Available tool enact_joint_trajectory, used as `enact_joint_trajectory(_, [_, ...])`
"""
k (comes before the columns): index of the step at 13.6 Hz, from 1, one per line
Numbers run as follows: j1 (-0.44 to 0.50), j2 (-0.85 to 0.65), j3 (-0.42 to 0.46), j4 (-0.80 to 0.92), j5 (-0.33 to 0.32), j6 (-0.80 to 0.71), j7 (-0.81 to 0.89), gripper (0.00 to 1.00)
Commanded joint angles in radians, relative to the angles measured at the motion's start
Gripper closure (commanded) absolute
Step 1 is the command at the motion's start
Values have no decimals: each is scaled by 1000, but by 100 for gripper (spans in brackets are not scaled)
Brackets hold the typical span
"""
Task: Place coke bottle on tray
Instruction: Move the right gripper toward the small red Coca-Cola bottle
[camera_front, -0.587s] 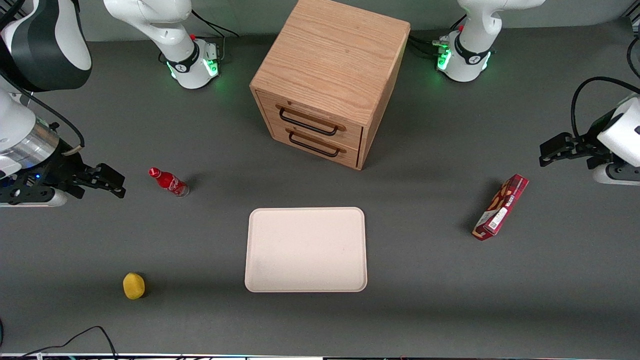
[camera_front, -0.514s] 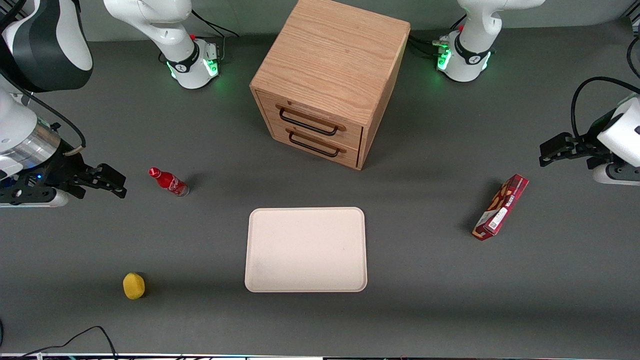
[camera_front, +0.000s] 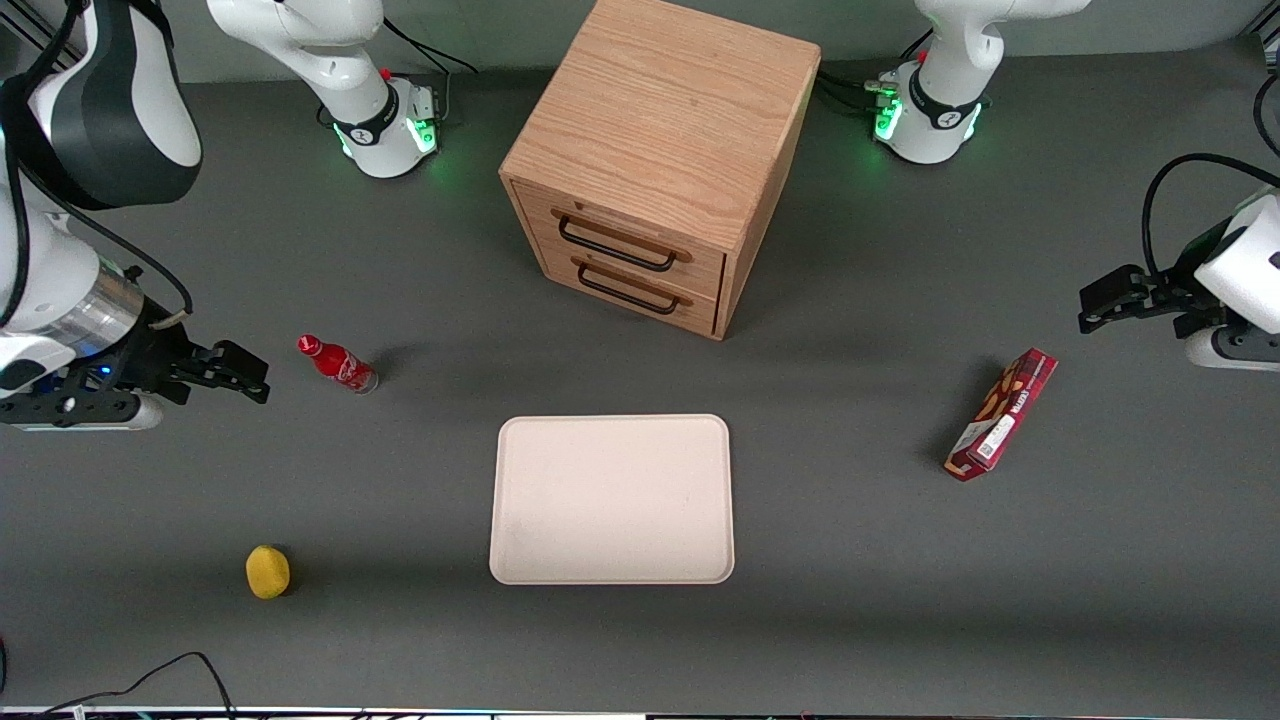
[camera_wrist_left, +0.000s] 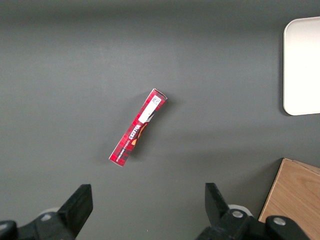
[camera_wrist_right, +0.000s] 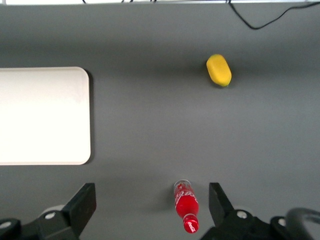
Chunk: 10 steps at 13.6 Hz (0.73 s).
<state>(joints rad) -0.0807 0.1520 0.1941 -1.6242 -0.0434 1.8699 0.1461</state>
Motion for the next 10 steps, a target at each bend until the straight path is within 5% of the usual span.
enact_joint_trajectory(1, [1, -41, 8, -97, -1, 26, 24, 0])
enact_joint_trajectory(8, [-26, -107, 10, -371, -1, 162, -32, 0])
enact_joint_trajectory(10, [-45, -155, 10, -498, -1, 303, -69, 0])
